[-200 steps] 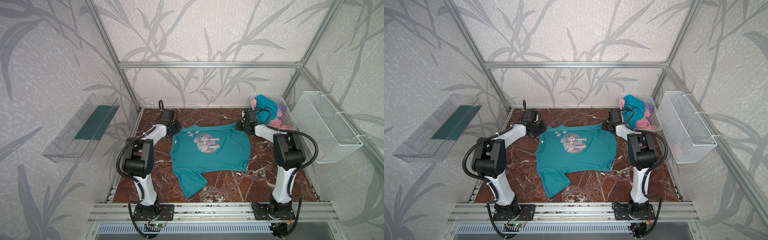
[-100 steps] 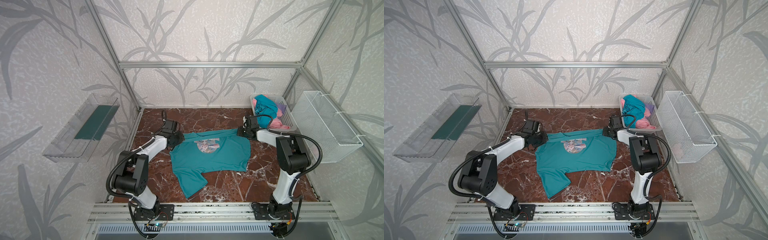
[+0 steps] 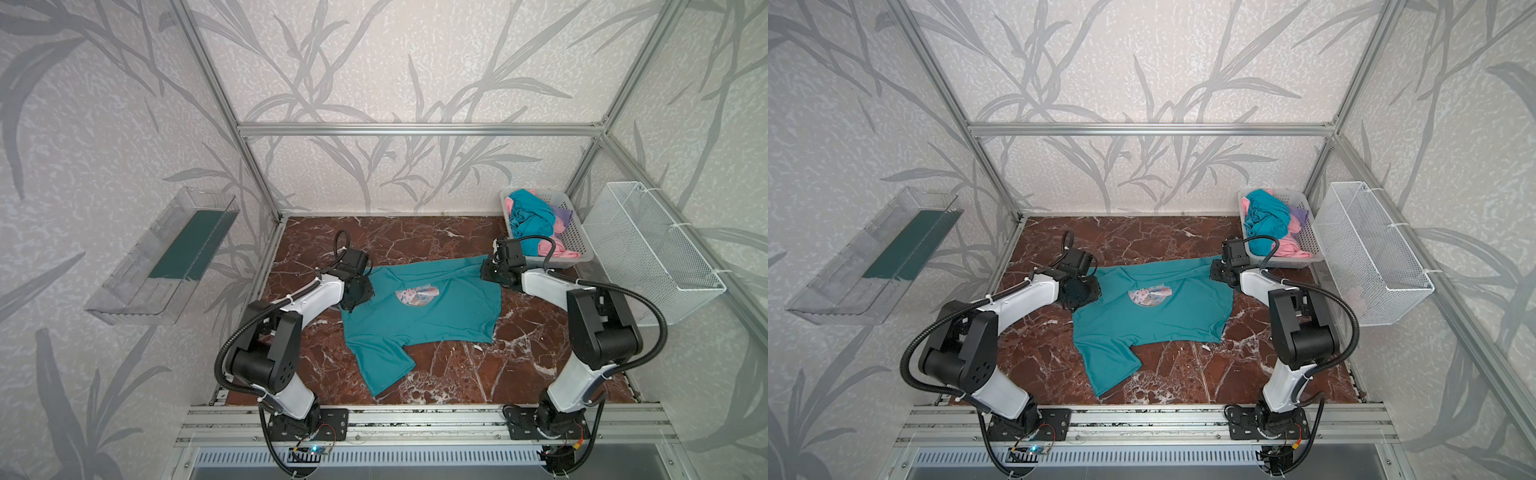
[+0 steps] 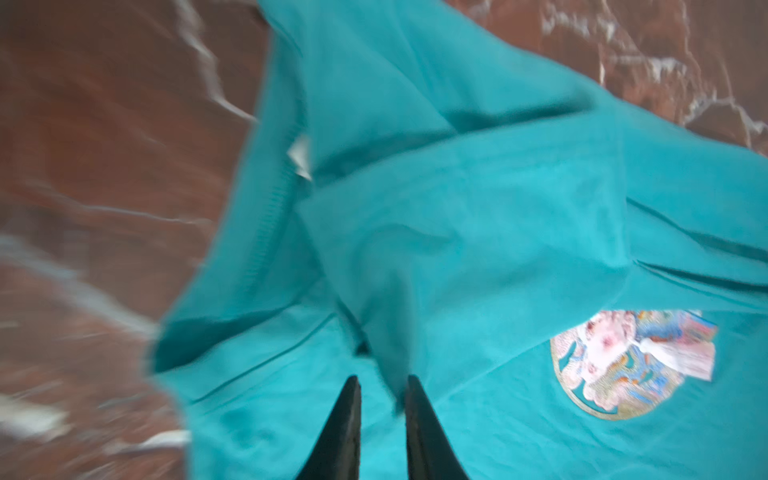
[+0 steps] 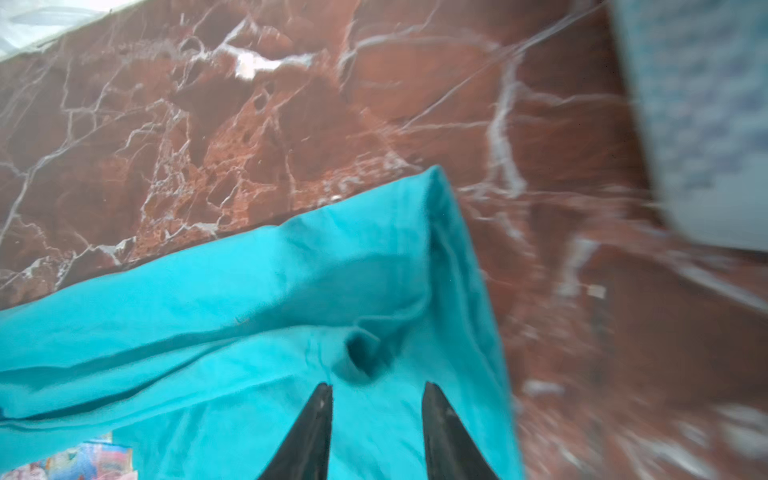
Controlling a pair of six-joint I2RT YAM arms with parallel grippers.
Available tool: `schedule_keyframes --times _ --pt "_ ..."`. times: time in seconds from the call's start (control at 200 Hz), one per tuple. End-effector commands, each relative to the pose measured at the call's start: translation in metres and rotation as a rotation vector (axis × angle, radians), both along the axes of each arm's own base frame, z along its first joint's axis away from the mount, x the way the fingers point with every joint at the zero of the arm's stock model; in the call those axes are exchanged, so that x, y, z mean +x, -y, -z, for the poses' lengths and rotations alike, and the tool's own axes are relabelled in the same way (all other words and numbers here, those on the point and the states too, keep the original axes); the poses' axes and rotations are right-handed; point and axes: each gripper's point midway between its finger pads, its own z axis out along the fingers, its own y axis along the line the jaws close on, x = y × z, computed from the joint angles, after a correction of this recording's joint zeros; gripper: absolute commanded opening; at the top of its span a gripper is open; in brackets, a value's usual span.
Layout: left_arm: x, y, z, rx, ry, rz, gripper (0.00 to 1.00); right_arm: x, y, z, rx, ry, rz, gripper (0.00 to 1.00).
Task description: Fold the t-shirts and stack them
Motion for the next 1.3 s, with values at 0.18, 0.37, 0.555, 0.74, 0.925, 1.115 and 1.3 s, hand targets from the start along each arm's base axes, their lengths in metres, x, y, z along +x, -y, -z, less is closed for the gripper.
schedule_keyframes --times 0.18,0.37,0.555,0.74,0.925,1.115,1.3 --pt "0.066 0.015 -0.056 0.114 0.135 0.035 0.41 0.029 -0.042 -0.032 -0.103 0.03 -0.106 0.25" --pt "0.106 0.056 -0.041 0.089 0.124 0.111 0.5 0.047 -0.055 0.004 -0.071 -0.086 -0.112 0.25" --pt "0.125 0.07 -0.02 0.082 0.092 0.131 0.62 0.035 -0.045 0.036 -0.1 -0.194 -0.095 0.25" --pt "0.132 0.075 -0.003 0.083 0.064 0.144 0.7 0.003 -0.026 0.052 -0.131 -0.247 -0.065 0.23" --pt "0.127 0.07 0.005 0.112 0.04 0.146 0.69 -0.023 -0.023 0.067 -0.08 -0.27 -0.042 0.22" --pt "0.112 0.049 -0.002 0.17 0.028 0.114 0.67 -0.014 -0.026 0.035 -0.054 -0.204 -0.067 0.23" --pt "0.097 0.016 -0.011 0.234 0.012 0.061 0.7 -0.01 -0.046 -0.043 -0.05 -0.011 -0.13 0.25"
